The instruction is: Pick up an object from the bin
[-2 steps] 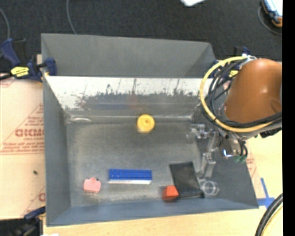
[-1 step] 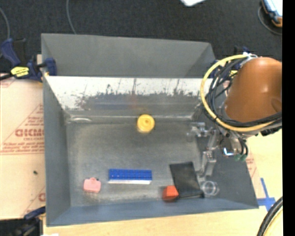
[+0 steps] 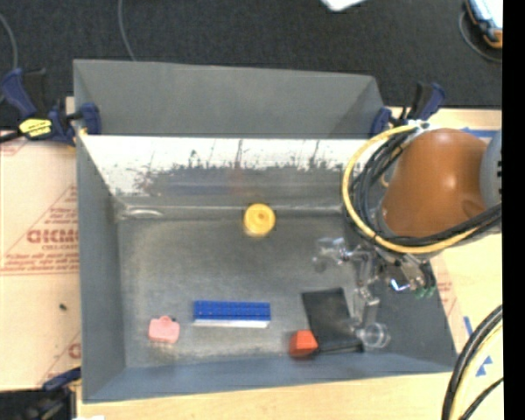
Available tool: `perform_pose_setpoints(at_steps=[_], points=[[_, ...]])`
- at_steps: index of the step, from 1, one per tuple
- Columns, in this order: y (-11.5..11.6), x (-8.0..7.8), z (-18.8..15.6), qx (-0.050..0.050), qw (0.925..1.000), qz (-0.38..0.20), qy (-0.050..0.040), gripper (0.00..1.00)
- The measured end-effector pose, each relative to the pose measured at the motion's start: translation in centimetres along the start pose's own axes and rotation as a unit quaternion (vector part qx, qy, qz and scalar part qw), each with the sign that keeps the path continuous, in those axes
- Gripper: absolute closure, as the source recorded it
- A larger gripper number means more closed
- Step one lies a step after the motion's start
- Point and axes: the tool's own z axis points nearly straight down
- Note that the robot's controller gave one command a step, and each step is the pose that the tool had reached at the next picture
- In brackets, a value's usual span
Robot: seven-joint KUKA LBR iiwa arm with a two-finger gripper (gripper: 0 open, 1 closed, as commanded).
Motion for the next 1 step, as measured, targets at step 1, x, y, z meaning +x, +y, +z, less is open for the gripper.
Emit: perform_pose_setpoints(at_steps=[1], points=[[0.05,0.21,1.01,-0.001,0.9997,-0.023,0.0015,0.00]])
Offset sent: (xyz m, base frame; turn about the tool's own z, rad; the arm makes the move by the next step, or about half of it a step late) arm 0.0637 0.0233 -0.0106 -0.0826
